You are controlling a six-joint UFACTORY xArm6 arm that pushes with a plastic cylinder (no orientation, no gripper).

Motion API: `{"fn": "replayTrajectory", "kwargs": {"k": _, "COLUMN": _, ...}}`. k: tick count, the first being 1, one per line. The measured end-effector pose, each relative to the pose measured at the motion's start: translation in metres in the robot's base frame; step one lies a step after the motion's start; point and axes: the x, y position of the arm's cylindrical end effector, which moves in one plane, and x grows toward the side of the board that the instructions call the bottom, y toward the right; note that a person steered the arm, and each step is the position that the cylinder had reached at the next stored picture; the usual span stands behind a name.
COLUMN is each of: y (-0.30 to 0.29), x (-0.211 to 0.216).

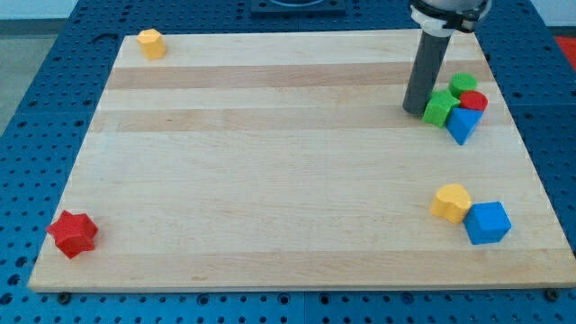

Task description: Push the green star into the group of the blocks

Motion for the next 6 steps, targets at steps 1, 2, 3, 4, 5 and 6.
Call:
{"fn": "replayTrajectory", "kwargs": {"k": 1, "y": -0.064, "x": -0.050}}
{"fn": "replayTrajectory", "kwargs": {"k": 2, "y": -0.076, "x": -0.096}}
{"fn": "replayTrajectory", "kwargs": {"k": 3, "y": -0.104, "x": -0.150}}
{"fn": "replayTrajectory", "kwargs": {"k": 4, "y": -0.160, "x": -0.177}}
{"fn": "replayTrajectory", "kwargs": {"k": 5, "y": -0.212, "x": -0.178}}
{"fn": "replayTrajectory", "kwargs": {"k": 6, "y": -0.266, "x": -0.178}}
